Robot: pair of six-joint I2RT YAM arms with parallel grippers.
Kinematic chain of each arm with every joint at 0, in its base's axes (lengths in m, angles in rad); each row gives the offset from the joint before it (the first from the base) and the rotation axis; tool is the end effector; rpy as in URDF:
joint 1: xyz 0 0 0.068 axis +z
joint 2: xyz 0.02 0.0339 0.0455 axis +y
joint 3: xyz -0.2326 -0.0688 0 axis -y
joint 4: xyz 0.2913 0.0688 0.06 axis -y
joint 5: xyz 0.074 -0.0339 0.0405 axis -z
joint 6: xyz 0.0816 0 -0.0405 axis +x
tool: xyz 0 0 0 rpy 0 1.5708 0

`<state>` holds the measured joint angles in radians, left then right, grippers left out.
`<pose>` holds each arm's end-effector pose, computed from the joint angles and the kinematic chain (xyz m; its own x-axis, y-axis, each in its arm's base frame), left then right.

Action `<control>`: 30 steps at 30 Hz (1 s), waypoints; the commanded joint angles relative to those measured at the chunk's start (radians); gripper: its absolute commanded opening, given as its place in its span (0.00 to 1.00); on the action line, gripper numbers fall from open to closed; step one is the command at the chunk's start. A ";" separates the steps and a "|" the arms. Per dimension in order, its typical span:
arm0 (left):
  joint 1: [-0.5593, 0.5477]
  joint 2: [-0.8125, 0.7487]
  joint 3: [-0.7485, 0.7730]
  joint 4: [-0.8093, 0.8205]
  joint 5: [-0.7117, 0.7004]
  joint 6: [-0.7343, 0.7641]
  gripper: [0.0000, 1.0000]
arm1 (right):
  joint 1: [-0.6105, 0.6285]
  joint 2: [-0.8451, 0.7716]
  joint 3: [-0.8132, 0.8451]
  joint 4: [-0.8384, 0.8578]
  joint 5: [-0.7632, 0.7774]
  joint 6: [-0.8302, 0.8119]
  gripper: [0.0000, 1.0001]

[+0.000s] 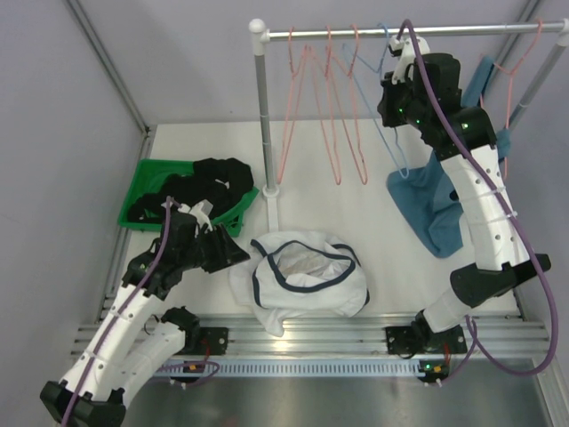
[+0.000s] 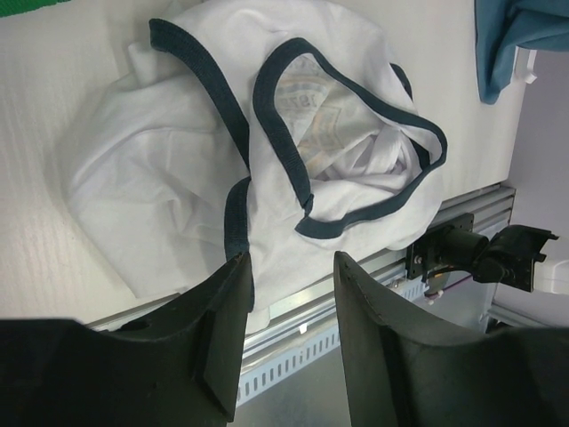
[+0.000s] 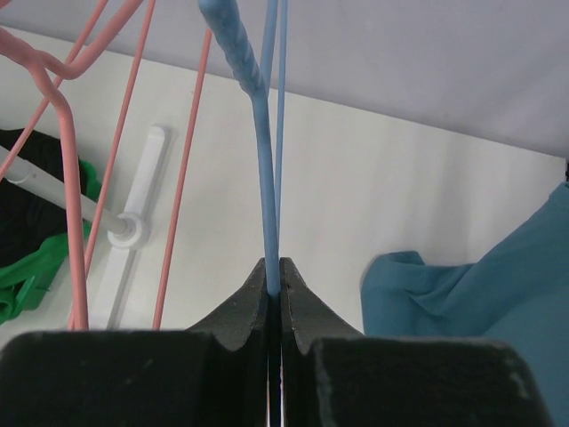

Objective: Place the tank top on the hanger

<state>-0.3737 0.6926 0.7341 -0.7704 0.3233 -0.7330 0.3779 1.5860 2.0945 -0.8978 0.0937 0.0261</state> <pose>0.2163 -0.1126 0.2332 -0.8401 -0.3521 -0.4128 0.0063 0.7544 -0.6563 0.3675 0.1377 0.4814 -0.3601 -0.1150 -0.9258 -0.2776 0.9606 -0.0114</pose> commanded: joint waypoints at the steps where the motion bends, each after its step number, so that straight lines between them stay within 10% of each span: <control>1: 0.002 0.005 0.040 0.008 0.000 0.015 0.47 | 0.004 -0.046 0.035 0.088 0.035 0.005 0.00; 18: 0.002 0.024 0.047 0.017 0.029 0.030 0.47 | 0.004 -0.156 -0.060 0.129 0.069 0.032 0.00; 30: 0.002 0.074 0.047 0.029 0.031 0.049 0.47 | 0.004 -0.495 -0.424 0.039 0.075 0.138 0.00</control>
<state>-0.3737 0.7513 0.7483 -0.7673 0.3508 -0.7017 0.3779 1.2125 1.7267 -0.8356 0.1680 0.1146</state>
